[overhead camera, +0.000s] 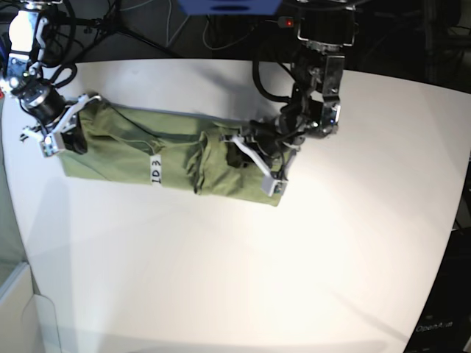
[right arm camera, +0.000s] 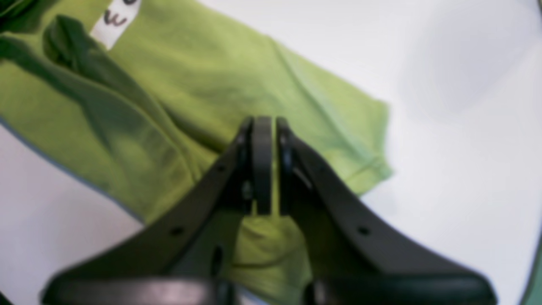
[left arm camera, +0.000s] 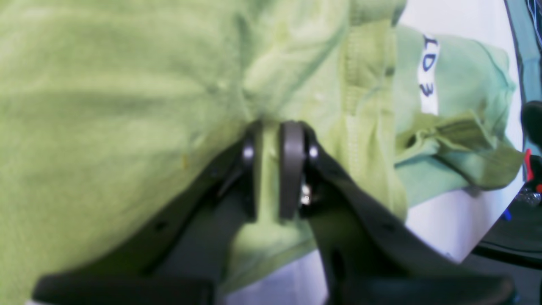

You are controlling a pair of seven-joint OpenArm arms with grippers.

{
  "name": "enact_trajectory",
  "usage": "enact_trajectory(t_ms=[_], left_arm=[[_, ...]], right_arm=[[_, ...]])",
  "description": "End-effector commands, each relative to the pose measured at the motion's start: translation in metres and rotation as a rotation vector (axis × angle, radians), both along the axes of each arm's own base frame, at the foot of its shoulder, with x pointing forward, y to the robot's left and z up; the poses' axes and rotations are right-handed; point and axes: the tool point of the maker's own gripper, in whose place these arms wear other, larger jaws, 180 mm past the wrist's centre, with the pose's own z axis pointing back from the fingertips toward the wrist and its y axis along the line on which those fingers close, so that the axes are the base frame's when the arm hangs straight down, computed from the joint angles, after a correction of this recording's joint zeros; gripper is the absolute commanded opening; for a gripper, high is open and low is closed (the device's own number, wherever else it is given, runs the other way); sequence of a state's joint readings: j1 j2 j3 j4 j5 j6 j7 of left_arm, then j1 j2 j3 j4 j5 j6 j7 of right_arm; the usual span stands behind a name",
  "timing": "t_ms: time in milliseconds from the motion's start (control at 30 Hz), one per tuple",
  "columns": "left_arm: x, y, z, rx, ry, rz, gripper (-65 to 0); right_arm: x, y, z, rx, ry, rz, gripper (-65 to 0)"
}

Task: Fold the T-shirt properly
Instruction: 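Lower the held end onto the middle of the strip with the left gripper, then push the folded end further toward the right gripper with the left gripper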

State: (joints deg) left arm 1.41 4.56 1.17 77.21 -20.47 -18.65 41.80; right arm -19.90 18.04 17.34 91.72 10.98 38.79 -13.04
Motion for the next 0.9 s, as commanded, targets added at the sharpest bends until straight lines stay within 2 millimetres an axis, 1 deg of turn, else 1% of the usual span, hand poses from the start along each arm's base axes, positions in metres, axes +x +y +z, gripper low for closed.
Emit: enact_trajectory(t_ms=[0, 33, 67, 133, 200, 300, 533, 667, 767, 867], left_arm=[[0.004, 0.001, 0.004, 0.003, -0.013, -0.007, -57.9], [0.004, 0.002, 0.004, 0.005, -0.013, -0.007, -57.9], [0.004, 0.002, 0.004, 0.005, -0.013, -0.007, -57.9], [0.004, 0.003, 0.003, 0.009, -0.013, -0.008, -57.9], [0.004, 0.003, 0.003, 0.009, -0.012, -0.008, -57.9], [0.002, 0.003, 0.002, 0.009, -0.007, -0.008, -57.9], [0.001, 0.002, 0.004, 0.006, -0.007, -0.011, -57.9], [0.005, 0.003, 0.018, 0.003, -0.052, -0.007, -57.9], [0.013, 0.004, 0.039, 0.000, -0.115, -0.002, -57.9], [0.013, 0.007, 0.048, 0.014, -0.116, -0.016, -57.9]], right_arm=[[0.007, -0.008, 0.017, -0.005, -0.059, -0.017, -63.3], [0.007, -0.011, 0.018, -0.002, -0.066, -0.034, -60.8], [0.007, -0.018, 0.020, -0.010, -0.069, -0.053, -57.3], [0.004, -0.027, 0.018, -0.021, -0.048, -0.087, -49.6], [0.006, -0.031, 0.020, -0.019, -0.047, -0.106, -45.8], [0.005, -0.032, 0.019, -0.017, -0.044, -0.120, -45.4], [0.003, -0.027, 0.014, 0.000, -0.036, -0.122, -45.0], [0.001, -0.026, 0.006, 0.015, -0.017, -0.129, -45.4], [-0.002, -0.024, -0.005, 0.030, 0.015, -0.126, -45.4], [-0.005, -0.021, -0.016, 0.045, 0.040, -0.122, -45.4]])
